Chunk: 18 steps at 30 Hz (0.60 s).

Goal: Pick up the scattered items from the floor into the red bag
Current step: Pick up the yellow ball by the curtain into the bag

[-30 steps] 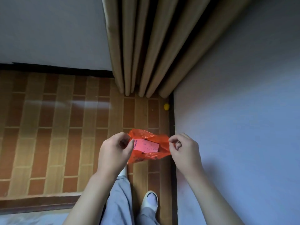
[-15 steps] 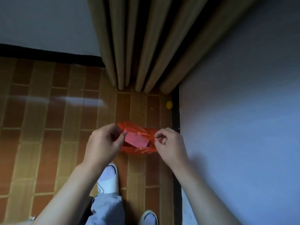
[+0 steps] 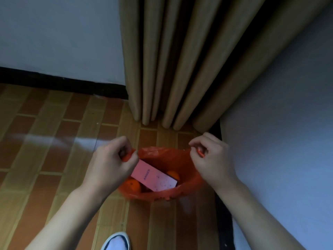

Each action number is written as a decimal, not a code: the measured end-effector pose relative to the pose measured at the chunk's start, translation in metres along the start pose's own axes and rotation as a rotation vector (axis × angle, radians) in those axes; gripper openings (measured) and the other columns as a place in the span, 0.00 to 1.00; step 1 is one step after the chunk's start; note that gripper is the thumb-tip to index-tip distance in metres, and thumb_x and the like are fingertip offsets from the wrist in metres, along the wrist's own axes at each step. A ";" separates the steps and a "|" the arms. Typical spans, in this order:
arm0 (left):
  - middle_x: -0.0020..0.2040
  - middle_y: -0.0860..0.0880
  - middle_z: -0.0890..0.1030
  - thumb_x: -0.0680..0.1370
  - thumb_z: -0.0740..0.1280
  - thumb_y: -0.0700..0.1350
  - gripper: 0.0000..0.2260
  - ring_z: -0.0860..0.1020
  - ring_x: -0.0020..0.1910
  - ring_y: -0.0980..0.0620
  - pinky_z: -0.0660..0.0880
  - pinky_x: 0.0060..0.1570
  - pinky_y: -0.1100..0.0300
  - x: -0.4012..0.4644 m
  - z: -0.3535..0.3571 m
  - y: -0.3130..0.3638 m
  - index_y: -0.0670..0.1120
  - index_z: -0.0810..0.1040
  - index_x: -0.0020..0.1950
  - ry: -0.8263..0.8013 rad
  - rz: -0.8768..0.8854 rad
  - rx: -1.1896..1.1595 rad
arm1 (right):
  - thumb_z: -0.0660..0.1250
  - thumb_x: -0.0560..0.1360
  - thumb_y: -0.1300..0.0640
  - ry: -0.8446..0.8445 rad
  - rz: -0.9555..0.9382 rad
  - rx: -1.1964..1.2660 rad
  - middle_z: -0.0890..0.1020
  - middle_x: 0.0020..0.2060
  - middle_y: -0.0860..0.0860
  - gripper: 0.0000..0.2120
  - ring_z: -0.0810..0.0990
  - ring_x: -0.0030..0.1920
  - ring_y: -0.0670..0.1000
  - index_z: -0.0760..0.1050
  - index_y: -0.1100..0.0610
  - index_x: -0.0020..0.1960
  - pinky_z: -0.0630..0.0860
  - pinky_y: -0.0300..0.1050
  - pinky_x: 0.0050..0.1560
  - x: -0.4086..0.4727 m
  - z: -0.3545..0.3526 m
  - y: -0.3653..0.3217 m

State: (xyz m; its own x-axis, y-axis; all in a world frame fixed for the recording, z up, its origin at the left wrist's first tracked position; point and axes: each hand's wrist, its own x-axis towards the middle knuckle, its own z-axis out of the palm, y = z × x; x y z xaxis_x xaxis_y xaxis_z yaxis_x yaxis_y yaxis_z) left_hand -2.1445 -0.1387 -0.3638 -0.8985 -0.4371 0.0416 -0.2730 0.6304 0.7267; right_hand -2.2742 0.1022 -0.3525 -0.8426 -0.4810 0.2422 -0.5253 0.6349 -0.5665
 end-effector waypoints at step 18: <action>0.83 0.46 0.58 0.69 0.65 0.29 0.45 0.60 0.81 0.41 0.72 0.72 0.43 -0.015 0.089 -0.044 0.53 0.58 0.84 -0.058 0.109 0.380 | 0.71 0.72 0.34 -0.546 -0.190 -0.356 0.46 0.84 0.46 0.46 0.42 0.84 0.49 0.56 0.47 0.83 0.49 0.58 0.83 -0.007 0.100 0.045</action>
State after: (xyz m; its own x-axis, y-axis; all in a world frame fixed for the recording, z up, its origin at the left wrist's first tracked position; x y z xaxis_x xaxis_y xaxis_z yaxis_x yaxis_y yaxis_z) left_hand -2.1498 -0.1027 -0.4573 -0.9441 -0.3246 0.0575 -0.2733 0.8682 0.4141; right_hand -2.2796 0.0735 -0.4587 -0.6001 -0.7810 -0.1732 -0.7443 0.6245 -0.2368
